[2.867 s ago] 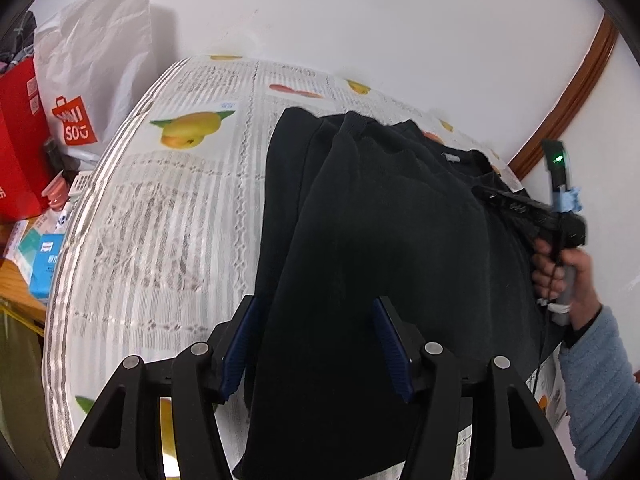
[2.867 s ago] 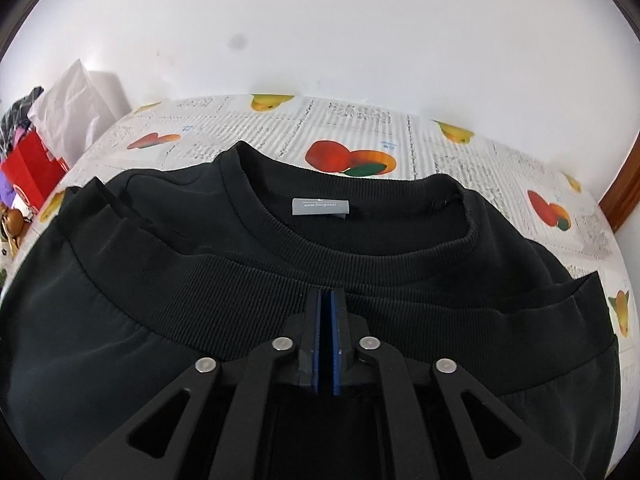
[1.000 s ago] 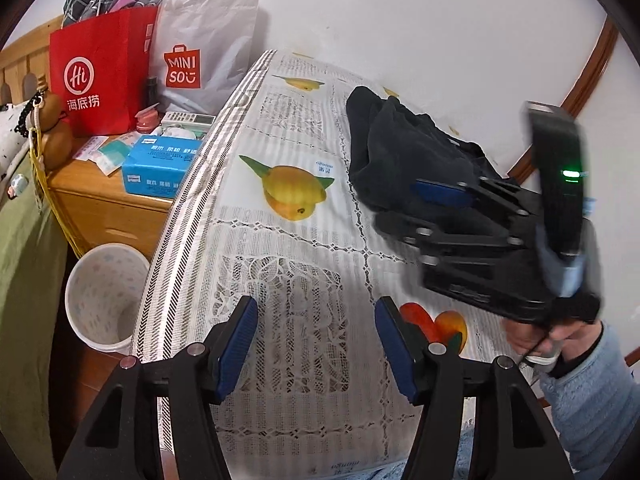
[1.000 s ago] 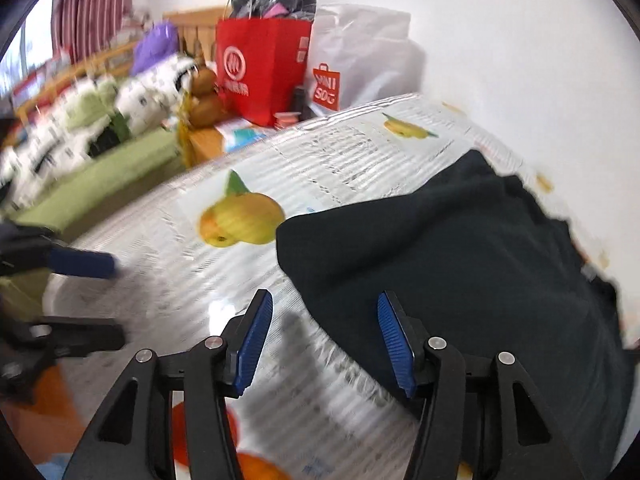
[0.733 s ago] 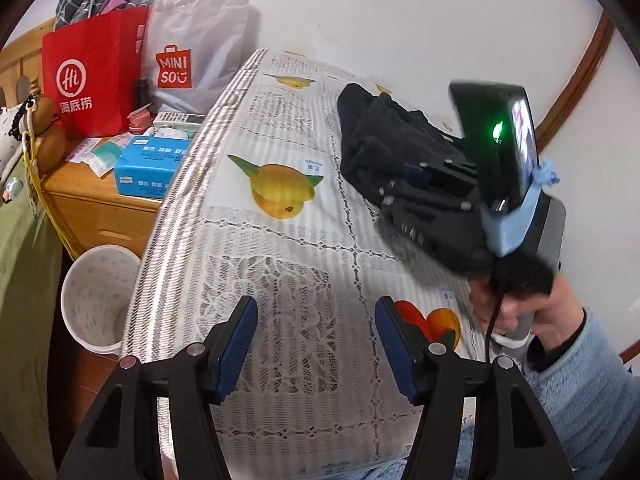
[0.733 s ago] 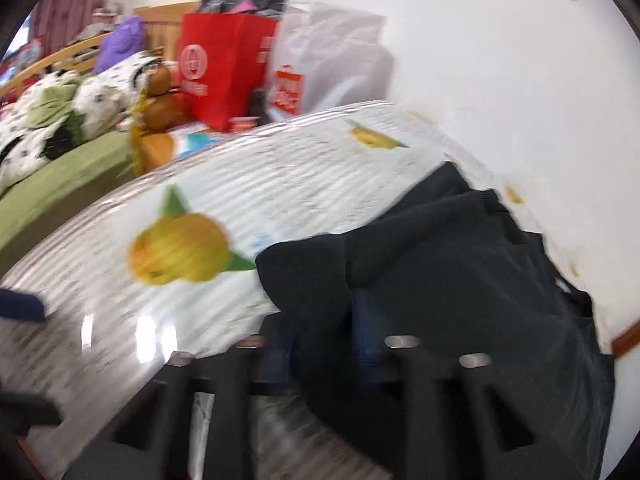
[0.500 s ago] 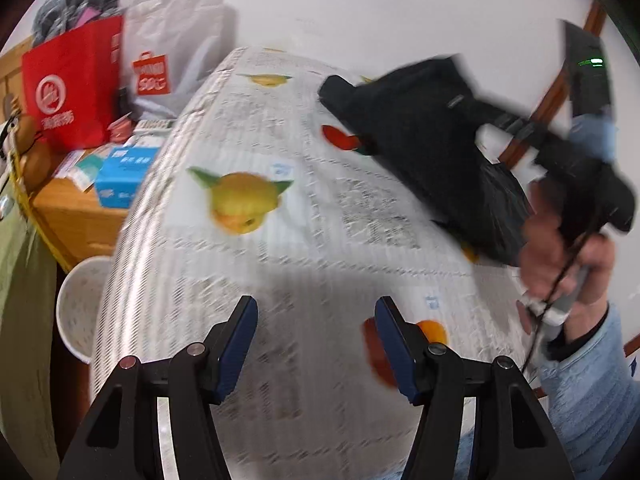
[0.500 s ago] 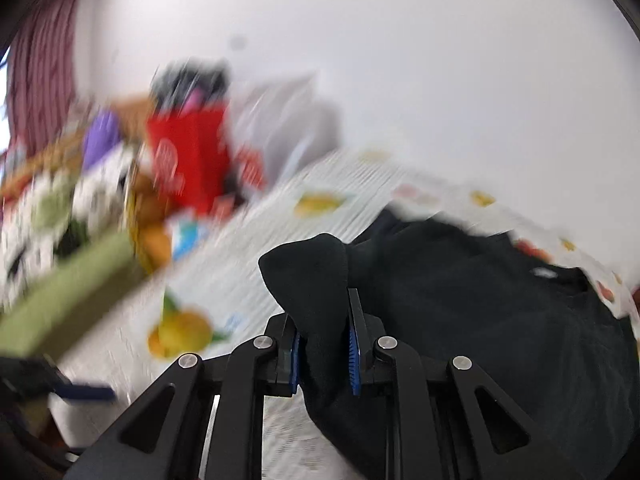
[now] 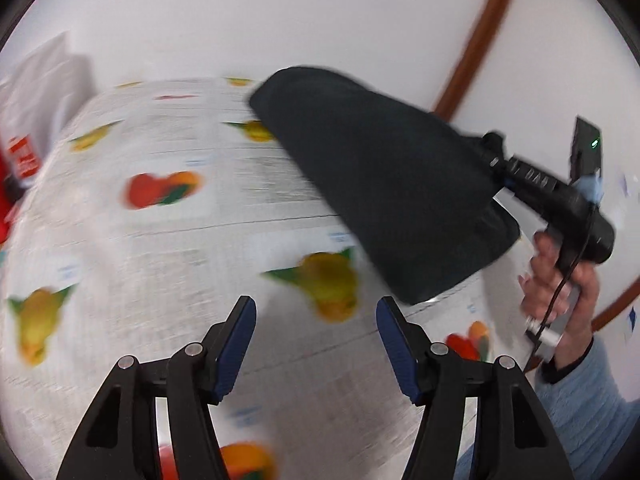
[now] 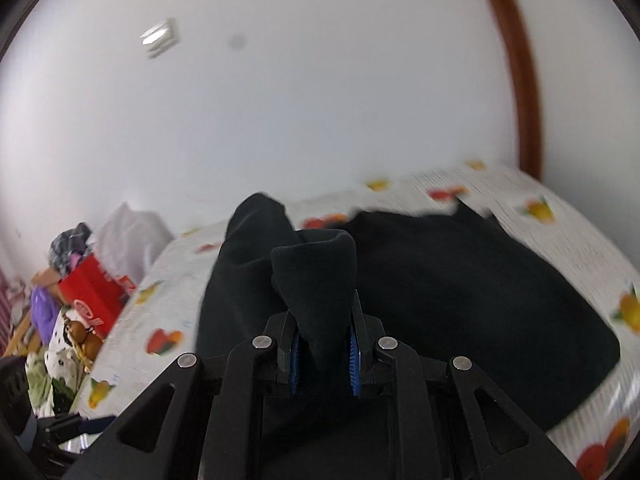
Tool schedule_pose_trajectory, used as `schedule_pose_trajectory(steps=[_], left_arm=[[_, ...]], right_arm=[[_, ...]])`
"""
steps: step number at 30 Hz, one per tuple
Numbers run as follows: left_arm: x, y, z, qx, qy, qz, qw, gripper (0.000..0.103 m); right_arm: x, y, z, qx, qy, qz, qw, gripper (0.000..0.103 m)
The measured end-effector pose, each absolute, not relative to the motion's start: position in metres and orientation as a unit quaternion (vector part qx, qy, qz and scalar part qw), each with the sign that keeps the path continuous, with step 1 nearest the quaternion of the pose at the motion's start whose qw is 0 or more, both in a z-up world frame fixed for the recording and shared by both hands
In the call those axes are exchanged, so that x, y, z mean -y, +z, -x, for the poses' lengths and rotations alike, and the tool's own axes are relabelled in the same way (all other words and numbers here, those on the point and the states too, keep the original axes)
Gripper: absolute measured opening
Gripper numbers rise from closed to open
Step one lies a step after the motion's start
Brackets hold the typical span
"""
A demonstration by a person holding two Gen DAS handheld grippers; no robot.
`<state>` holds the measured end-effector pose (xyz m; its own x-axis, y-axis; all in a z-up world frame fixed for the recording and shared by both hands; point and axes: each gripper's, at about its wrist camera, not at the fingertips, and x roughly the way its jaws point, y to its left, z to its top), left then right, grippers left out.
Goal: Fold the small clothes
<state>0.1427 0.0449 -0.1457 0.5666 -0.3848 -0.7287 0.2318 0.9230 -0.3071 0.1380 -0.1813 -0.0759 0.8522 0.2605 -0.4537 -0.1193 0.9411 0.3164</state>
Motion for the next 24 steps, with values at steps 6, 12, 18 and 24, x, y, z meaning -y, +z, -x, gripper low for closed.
schedule_pose_trajectory(steps=[6,12,18,24], left_arm=[[0.02,-0.161,-0.164,-0.448,-0.213,0.057,0.866,0.064],[0.058,-0.174,-0.177,-0.45,-0.189,0.011,0.873,0.065],[0.07,-0.174,-0.182,-0.439,-0.168,0.011,0.882,0.053],[0.056,-0.17,-0.18,-0.429,-0.159,0.042,0.888,0.026]], right_arm=[[0.212,-0.132,-0.136,-0.313,0.085,-0.148,0.934,0.019],[0.234,-0.139,-0.127,-0.321,0.117,-0.173,0.924,0.035],[0.233,-0.14,-0.147,-0.331,0.14,-0.184,0.915,0.056],[0.212,-0.145,-0.166,-0.336,0.138,-0.124,0.923,0.015]])
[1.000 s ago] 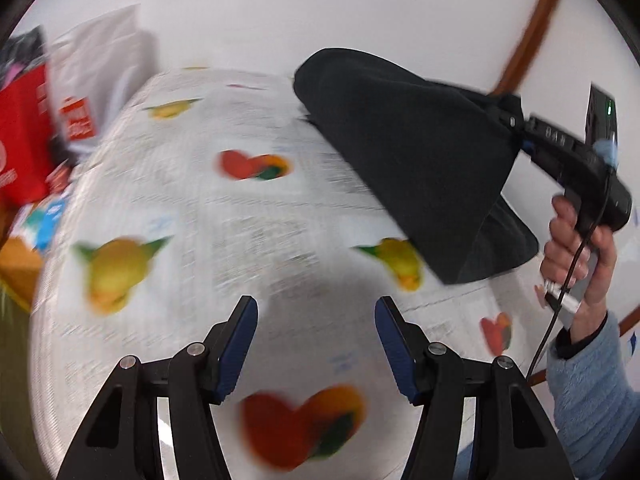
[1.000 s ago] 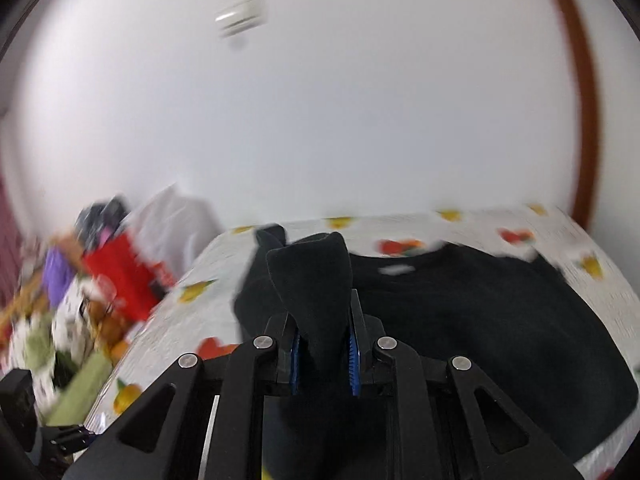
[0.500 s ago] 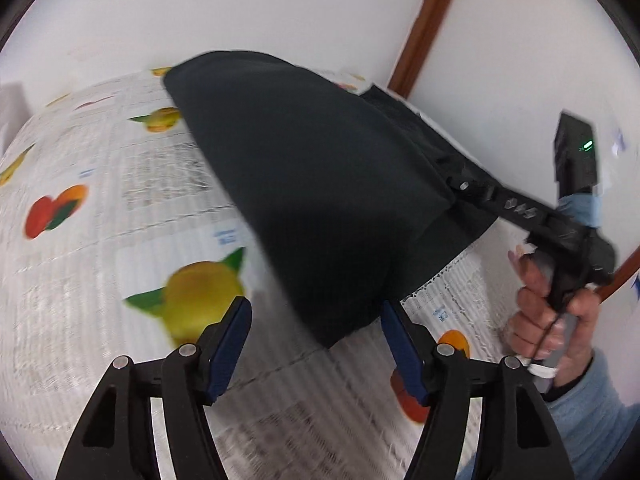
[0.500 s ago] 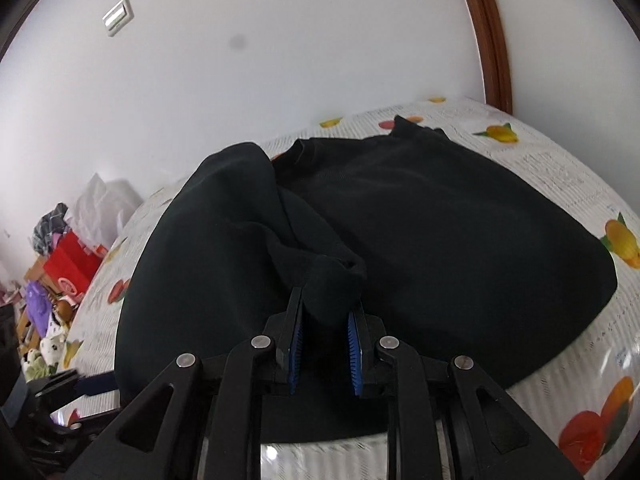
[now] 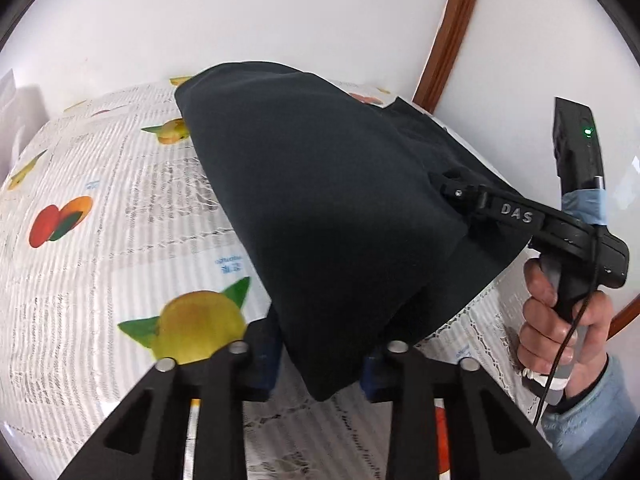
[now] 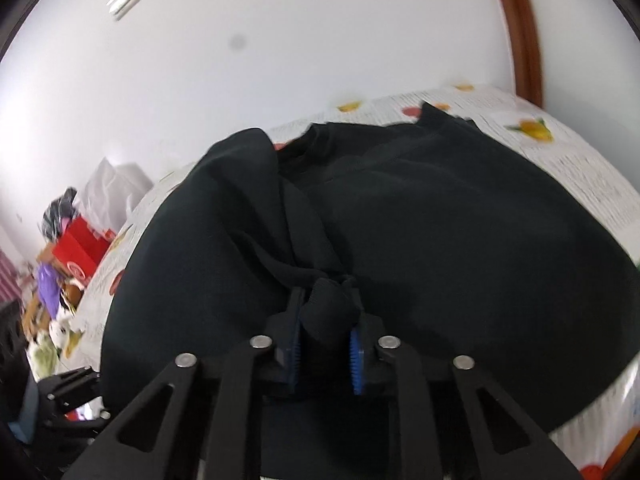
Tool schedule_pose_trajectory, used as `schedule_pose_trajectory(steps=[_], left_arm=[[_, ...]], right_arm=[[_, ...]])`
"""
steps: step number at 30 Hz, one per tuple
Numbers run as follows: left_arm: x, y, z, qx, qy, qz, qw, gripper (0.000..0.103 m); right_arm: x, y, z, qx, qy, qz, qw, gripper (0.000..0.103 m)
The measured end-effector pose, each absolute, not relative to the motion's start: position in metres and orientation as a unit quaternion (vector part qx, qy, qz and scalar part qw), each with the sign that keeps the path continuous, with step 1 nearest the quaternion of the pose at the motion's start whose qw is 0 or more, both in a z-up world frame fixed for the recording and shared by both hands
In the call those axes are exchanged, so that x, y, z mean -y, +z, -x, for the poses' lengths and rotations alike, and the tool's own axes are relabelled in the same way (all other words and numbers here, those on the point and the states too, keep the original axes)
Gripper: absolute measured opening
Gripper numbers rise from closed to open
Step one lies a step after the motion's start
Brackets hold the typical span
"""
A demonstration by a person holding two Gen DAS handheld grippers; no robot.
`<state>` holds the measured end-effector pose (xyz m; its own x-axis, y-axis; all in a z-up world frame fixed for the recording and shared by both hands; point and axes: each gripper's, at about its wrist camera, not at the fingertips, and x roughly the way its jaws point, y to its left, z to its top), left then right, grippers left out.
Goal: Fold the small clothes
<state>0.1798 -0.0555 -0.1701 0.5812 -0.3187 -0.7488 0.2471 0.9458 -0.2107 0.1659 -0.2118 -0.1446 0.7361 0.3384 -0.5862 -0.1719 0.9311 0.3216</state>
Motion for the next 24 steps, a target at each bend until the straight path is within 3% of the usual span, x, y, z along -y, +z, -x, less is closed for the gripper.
schedule_pose_trajectory(steps=[8,18,21,24], left_arm=[[0.009,-0.165,-0.174,-0.42,-0.12,0.064,0.897,0.022],[-0.062,-0.163,-0.138,-0.43,-0.1,0.103,0.891,0.025],[-0.073,-0.167,-0.129,-0.427,-0.126,0.118,0.888,0.034],[-0.077,-0.165,-0.133,-0.427,-0.141,0.114,0.886,0.054]], right_arm=[[0.169,-0.144,-0.187,-0.35,0.172,-0.114,0.914,0.014],[0.107,-0.137,-0.192,-0.363,0.25,-0.135,0.887,0.017],[0.111,-0.133,-0.184,-0.355,0.264,-0.15,0.884,0.027],[0.11,-0.134,-0.186,-0.363,0.278,-0.162,0.875,0.043]])
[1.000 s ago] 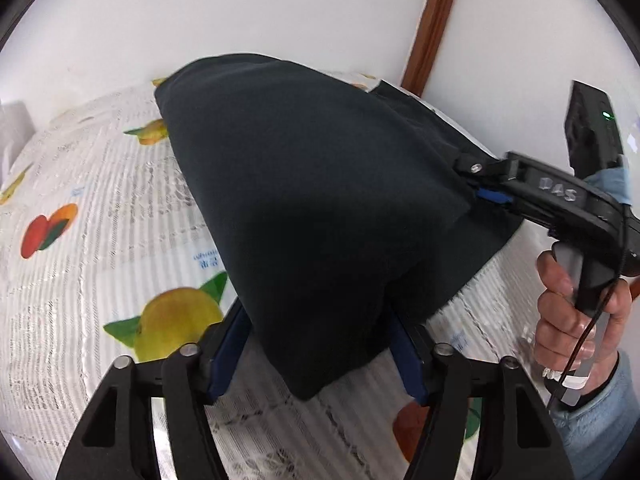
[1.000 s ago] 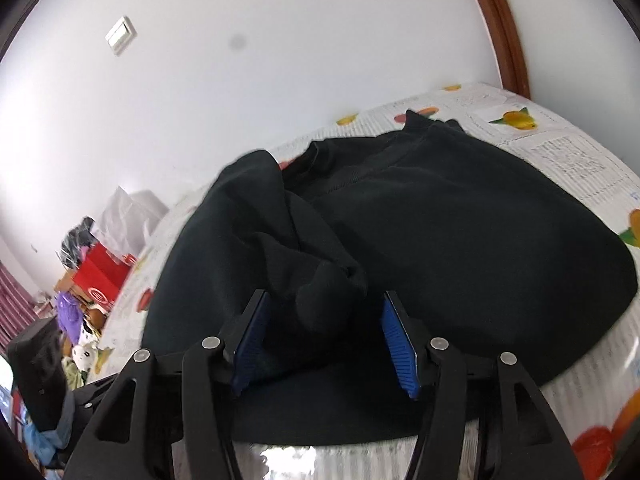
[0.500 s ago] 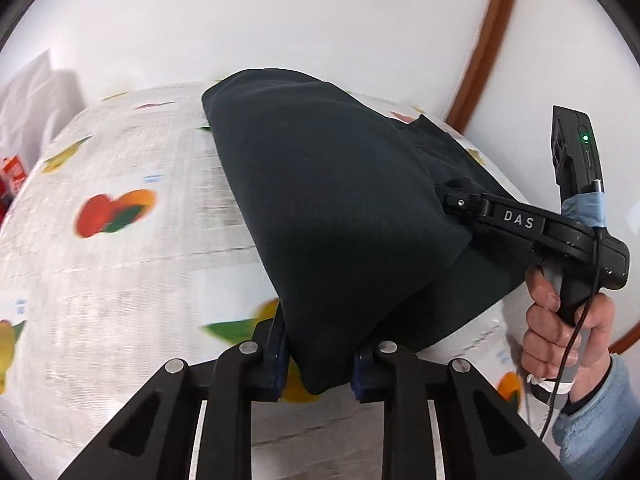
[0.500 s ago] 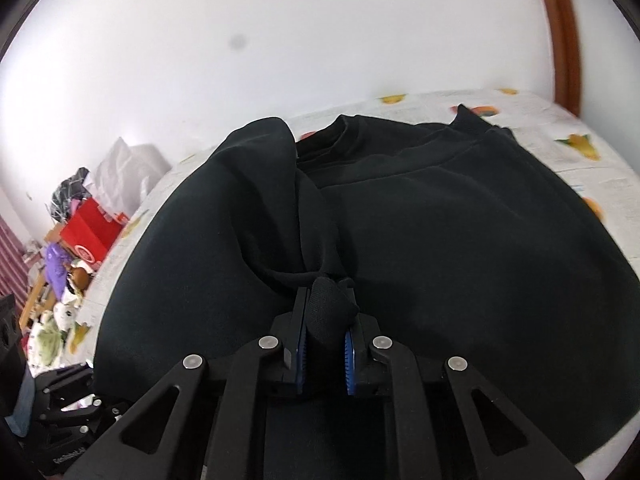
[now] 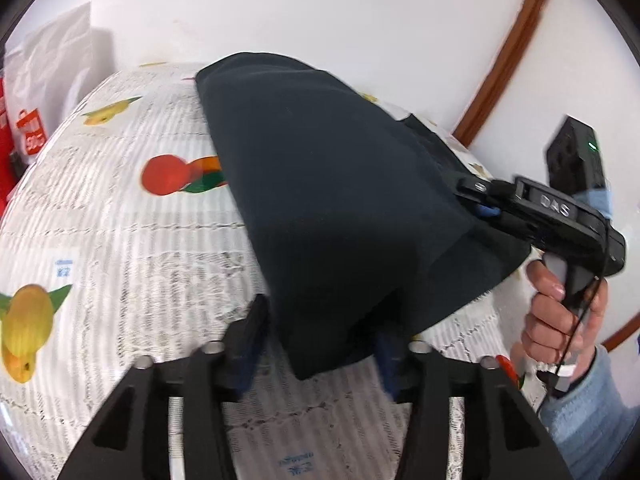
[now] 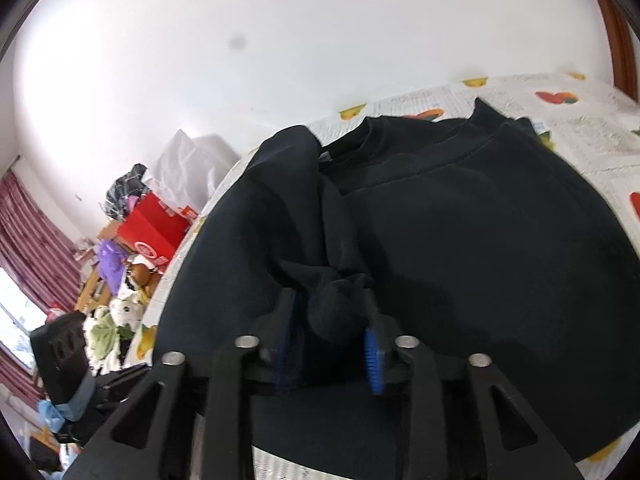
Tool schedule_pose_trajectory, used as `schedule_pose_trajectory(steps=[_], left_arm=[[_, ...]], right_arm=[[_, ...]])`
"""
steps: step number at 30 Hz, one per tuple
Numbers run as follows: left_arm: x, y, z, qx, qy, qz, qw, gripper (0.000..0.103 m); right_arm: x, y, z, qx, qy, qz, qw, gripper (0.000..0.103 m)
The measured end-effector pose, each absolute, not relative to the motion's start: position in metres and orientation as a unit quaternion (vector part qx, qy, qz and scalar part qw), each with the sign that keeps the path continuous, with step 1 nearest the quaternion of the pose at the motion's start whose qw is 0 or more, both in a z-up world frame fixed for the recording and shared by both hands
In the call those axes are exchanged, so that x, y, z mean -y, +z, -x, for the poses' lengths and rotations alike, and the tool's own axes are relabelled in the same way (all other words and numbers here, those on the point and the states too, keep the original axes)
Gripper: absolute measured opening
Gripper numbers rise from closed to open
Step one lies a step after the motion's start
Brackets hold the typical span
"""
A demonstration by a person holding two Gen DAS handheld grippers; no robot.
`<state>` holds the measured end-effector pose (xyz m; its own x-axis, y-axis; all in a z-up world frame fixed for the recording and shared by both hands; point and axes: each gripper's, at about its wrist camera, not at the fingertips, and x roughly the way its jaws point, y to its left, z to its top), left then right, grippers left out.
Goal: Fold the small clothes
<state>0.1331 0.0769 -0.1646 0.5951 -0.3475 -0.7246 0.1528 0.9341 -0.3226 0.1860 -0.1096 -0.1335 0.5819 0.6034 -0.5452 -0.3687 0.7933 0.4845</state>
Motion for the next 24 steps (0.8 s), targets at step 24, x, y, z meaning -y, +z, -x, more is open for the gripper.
schedule_pose_trajectory(steps=[24], left_arm=[[-0.036,-0.171,-0.172,-0.436,-0.062,0.049,0.896,0.063]], right_arm=[[0.168,-0.08,-0.131,-0.197,0.204,-0.119,0.952,0.013]])
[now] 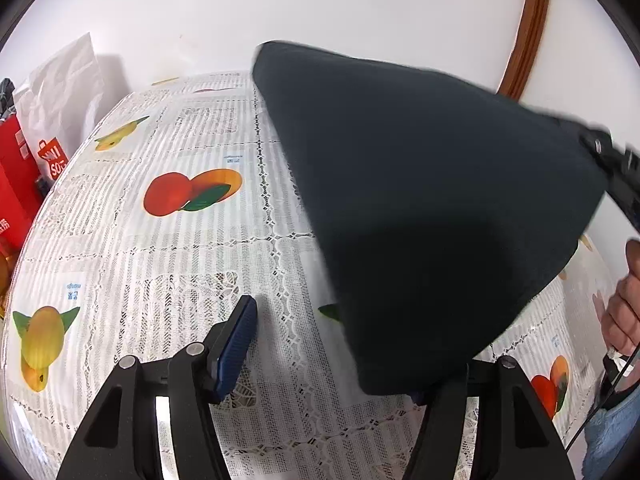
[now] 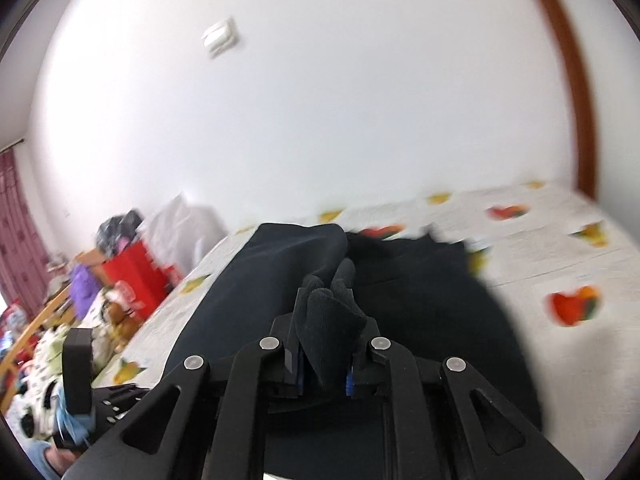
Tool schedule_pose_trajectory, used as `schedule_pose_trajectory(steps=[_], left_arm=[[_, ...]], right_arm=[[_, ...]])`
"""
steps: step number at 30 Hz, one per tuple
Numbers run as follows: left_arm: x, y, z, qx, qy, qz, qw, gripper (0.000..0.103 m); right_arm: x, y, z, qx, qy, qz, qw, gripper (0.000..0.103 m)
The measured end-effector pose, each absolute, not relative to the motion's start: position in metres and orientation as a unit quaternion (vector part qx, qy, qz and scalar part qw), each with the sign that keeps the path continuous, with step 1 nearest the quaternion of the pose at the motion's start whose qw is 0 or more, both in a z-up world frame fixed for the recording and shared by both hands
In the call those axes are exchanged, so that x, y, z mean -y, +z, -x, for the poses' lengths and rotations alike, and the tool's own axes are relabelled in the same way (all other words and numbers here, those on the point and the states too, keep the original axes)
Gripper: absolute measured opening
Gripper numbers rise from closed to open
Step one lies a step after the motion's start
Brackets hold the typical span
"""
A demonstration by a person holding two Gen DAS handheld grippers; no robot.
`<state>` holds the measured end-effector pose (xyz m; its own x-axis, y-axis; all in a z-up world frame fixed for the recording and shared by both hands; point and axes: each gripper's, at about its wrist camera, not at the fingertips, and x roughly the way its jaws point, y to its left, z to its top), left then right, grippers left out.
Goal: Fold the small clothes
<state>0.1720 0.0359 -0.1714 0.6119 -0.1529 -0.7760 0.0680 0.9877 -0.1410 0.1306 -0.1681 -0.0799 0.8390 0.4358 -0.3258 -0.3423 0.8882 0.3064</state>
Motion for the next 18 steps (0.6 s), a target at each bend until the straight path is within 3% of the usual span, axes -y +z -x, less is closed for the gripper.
schedule_pose_trajectory(steps=[7,11,16,18], left_arm=[[-0.03,-0.171,-0.174,-0.436,-0.062,0.034,0.897,0.064],[-0.03,-0.165,-0.166,-0.43,-0.116,0.054,0.894,0.064],[-0.01,-0.166,-0.173,-0.435,-0.118,0.02,0.893,0.068],[-0.006,-0.167,-0.177,-0.44,-0.114,0.016,0.891,0.068]], right_arm=[[0.19,-0.14,-0.152,-0.326,0.166,-0.123,0.923,0.018],[0.199,-0.131,-0.148,-0.313,0.167,-0.13,0.926,0.051],[0.198,-0.123,-0.167,-0.311,0.177,-0.136,0.924,0.052],[0.194,-0.117,-0.169,-0.303,0.169,-0.118,0.93,0.047]])
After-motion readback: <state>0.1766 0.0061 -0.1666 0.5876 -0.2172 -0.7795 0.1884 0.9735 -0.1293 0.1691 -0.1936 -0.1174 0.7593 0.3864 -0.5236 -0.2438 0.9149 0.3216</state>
